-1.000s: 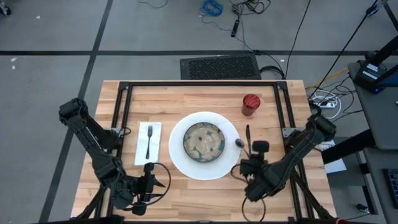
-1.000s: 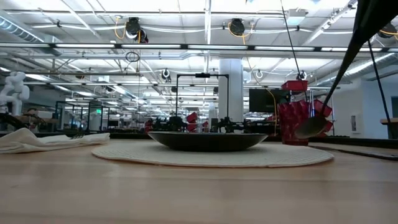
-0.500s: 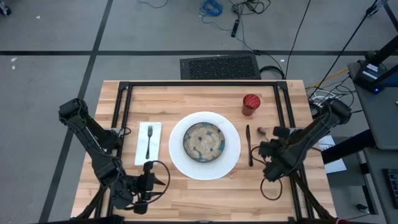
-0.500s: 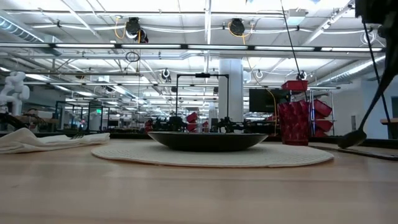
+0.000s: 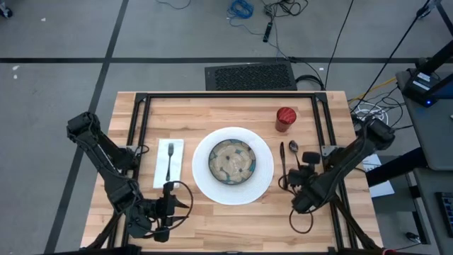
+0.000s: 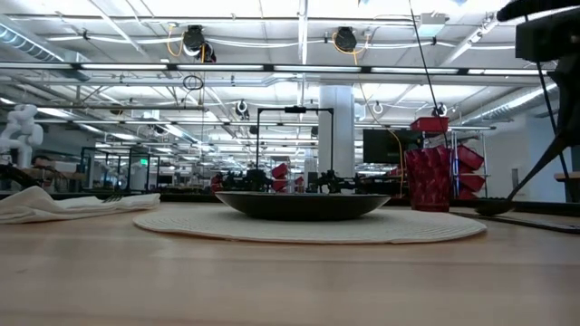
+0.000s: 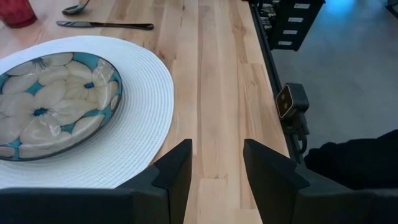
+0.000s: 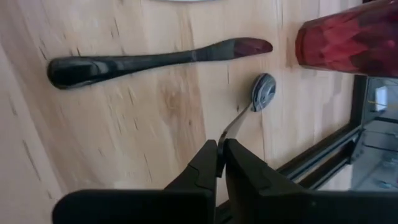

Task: Set table place
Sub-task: Put the black spoon to the right of the black knife, then return to Home Position

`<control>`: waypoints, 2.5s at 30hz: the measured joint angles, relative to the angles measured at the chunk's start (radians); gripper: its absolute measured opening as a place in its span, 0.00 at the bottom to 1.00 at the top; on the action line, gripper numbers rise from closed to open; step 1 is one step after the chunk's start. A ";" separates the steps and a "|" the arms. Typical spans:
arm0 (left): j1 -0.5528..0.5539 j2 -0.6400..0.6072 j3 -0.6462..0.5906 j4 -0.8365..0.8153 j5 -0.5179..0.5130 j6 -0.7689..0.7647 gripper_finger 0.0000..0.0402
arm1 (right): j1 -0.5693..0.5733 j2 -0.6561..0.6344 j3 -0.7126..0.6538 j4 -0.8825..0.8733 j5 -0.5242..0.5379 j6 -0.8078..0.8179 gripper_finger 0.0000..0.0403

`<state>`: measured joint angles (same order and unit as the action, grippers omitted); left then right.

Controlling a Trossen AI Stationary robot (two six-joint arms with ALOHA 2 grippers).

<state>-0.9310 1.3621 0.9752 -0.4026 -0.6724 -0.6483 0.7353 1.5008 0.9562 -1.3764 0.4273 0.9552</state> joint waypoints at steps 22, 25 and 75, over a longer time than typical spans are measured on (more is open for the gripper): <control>0.000 0.000 0.000 0.000 0.000 0.000 0.32 | 0.025 0.104 0.000 0.172 -0.158 -0.055 0.26; 0.000 0.000 0.000 0.000 0.000 0.000 0.32 | 0.025 0.112 0.000 0.173 -0.153 -0.060 0.29; 0.274 0.085 -0.001 0.032 -0.208 0.089 0.32 | -0.547 -0.218 0.043 0.948 0.095 -0.564 0.15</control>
<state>-0.6574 1.4467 0.9741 -0.3709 -0.8799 -0.5589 0.1887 1.2829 0.9993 -0.4286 0.5224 0.3916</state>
